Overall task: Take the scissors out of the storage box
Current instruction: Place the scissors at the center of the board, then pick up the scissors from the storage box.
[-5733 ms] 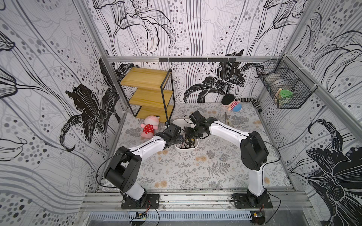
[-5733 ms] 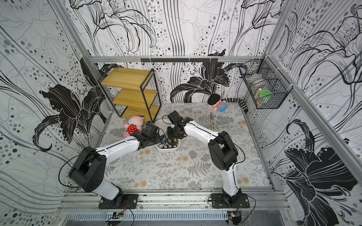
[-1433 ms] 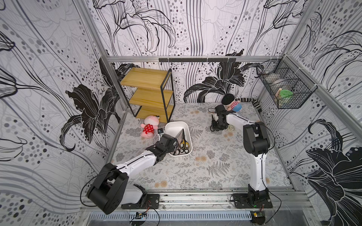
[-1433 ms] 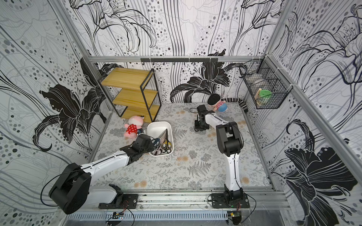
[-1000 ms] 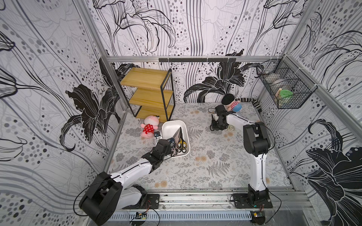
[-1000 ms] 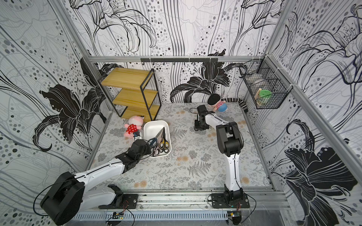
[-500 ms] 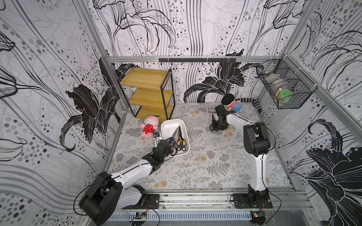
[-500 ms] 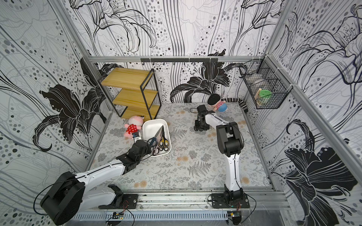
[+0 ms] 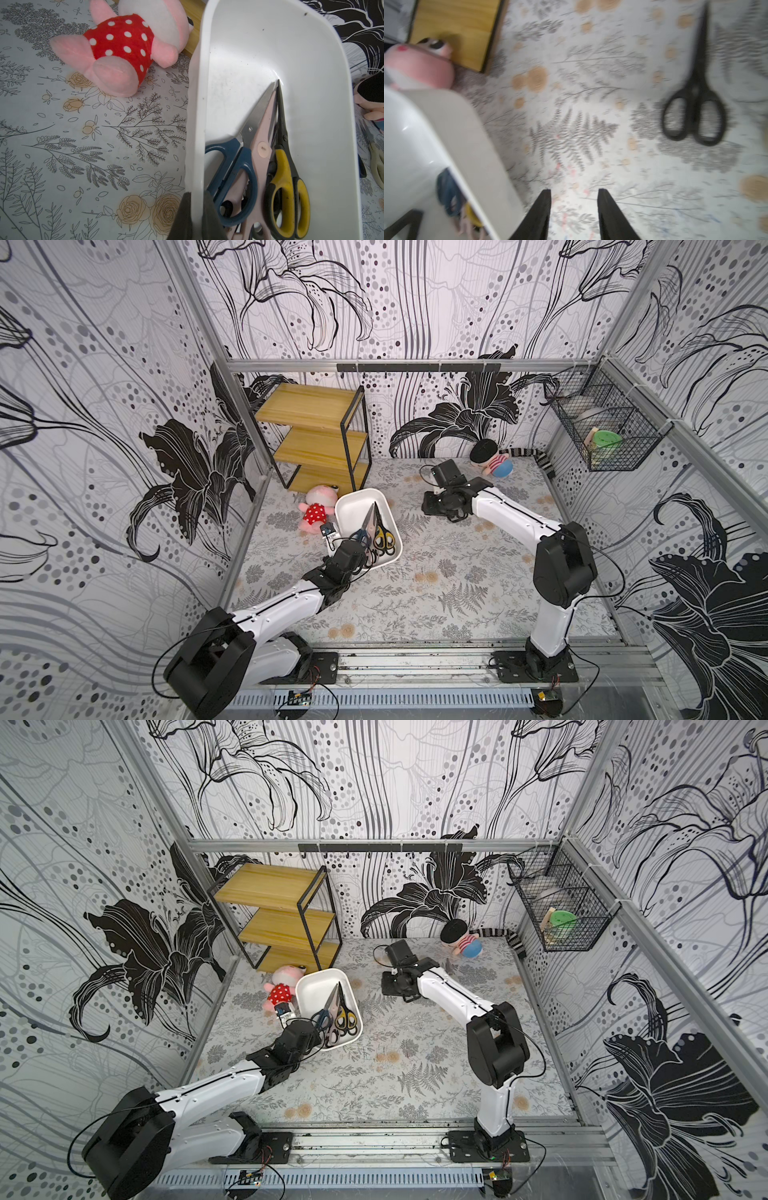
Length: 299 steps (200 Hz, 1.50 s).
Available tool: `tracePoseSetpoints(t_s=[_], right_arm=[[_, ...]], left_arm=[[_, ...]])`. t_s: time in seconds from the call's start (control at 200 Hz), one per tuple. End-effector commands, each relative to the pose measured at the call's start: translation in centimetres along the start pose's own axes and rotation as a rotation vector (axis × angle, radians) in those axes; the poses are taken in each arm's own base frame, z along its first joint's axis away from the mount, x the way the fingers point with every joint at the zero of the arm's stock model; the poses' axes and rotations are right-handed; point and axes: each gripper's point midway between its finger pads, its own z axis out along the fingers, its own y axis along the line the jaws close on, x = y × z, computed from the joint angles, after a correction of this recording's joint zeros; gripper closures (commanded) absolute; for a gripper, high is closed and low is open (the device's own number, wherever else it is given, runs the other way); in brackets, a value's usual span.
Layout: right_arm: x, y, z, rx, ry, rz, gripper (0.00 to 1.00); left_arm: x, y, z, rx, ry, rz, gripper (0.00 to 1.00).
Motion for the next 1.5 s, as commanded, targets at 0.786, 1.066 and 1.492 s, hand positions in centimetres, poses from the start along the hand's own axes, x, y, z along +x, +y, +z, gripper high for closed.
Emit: tracePoseSetpoints(t_s=[0.786,1.066,1.492], right_arm=[[6.4,9.6,1.5,-0.064,0.131,-0.068,0.61],[7.8,8.4,2.3,-0.011,0.17,-0.084,0.64],[9.0,7.4,3.6,0.055,0.216,-0.102,0.64]], left_arm=[[-4.0,-4.8,-1.3,-0.025,-0.142,-0.218,1.0],[-4.2,-5.1,-1.5,-0.018,-0.142,-0.219,1.0],[-4.6,-5.4,-1.9,-0.018,-0.148,-0.24,1.0]])
